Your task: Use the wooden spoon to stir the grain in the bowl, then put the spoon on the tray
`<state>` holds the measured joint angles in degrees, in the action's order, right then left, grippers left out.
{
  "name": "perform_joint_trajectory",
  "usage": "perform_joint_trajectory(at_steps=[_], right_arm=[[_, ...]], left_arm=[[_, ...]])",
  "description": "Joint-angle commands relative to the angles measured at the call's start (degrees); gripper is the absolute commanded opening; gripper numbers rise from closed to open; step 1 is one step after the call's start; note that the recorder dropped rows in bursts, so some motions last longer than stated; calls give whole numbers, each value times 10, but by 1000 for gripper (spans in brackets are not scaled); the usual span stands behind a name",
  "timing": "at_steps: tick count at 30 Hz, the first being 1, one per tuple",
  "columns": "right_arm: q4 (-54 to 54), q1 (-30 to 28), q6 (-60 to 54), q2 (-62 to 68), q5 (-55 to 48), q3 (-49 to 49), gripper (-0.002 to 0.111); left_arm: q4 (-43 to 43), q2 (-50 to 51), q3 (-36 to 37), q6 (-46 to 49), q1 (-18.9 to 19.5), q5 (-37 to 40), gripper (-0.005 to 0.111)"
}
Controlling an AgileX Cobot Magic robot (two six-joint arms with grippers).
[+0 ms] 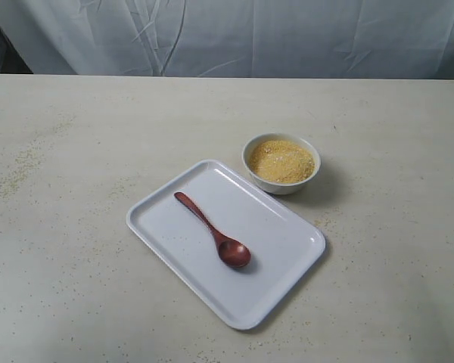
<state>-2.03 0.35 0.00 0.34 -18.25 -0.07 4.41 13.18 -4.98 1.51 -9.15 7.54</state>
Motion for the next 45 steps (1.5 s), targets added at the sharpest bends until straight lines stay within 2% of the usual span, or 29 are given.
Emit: perform_joint_trajectory(at_steps=[1, 4, 7, 45], right_arm=[[0, -3, 0, -3, 5, 1, 0], [0, -3, 0, -3, 5, 1, 0], [0, -3, 0, -3, 5, 1, 0], [0, -3, 0, -3, 5, 1, 0]], left_arm=[[-23, -67, 50, -9, 18, -9, 0], [-63, -114, 50, -11, 48, 24, 0], [-59, -132, 50, -11, 62, 64, 0], [-57, -132, 50, -10, 62, 67, 0]])
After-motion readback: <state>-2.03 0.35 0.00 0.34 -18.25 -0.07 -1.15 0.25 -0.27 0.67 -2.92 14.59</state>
